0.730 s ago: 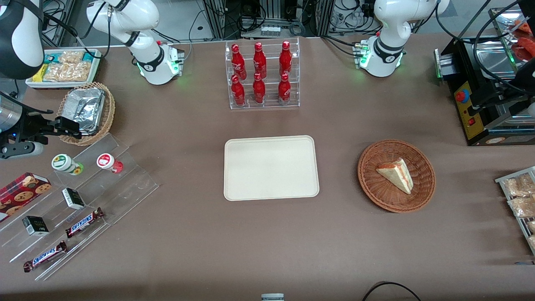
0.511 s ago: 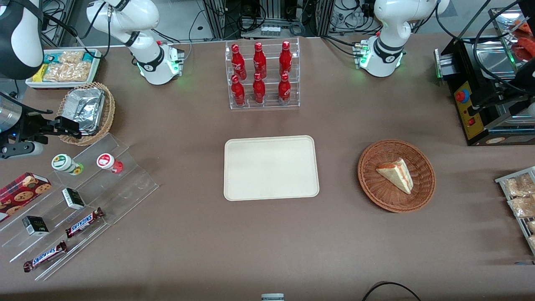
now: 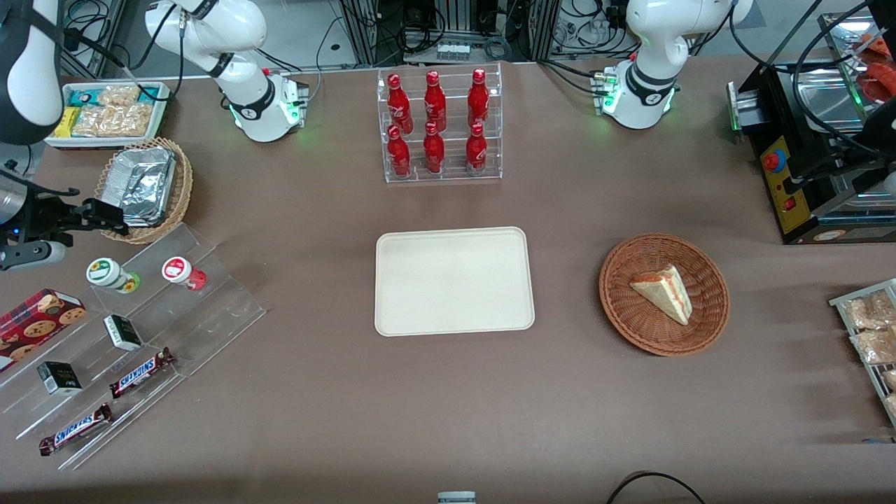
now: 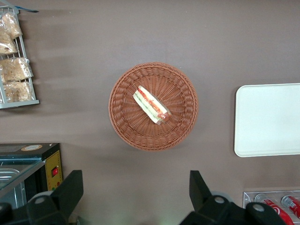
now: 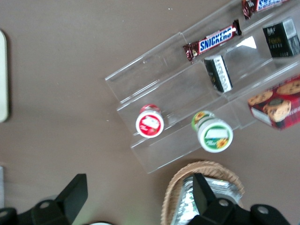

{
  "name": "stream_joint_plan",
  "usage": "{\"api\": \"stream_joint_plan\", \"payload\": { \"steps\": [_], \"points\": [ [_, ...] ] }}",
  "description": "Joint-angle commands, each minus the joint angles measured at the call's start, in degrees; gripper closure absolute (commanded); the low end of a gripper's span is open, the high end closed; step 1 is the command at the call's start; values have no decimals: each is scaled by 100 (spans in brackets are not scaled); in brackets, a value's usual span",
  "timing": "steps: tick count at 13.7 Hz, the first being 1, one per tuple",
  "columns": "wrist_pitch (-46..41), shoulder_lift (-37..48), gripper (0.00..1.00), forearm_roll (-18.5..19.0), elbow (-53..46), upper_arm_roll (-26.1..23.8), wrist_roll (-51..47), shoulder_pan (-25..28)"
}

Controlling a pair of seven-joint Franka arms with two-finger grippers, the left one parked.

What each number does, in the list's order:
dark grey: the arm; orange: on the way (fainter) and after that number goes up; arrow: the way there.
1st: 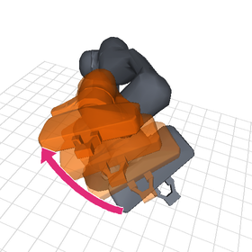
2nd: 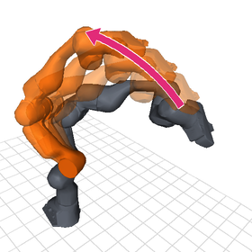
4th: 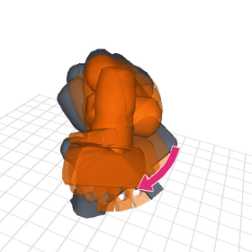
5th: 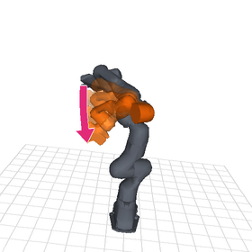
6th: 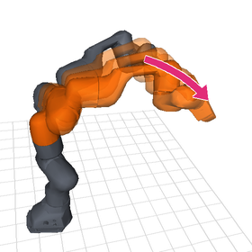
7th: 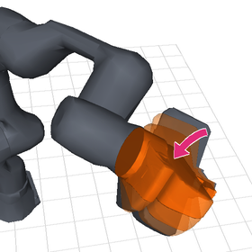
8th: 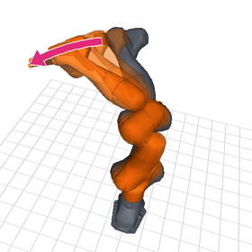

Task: Place green gum on tray
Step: 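Move the right gripper down toward the green-labelled gum bottle on the rack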

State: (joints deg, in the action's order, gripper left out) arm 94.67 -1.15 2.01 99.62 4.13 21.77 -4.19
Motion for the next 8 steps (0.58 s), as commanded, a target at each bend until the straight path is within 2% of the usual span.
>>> {"api": "stream_joint_plan", "payload": {
  "steps": [1,8],
  "points": [
    [603,10,0,36,382,-8,992,-284],
    [1580,-315,0,-16,691,-17,4209,-908]
  ]
}}
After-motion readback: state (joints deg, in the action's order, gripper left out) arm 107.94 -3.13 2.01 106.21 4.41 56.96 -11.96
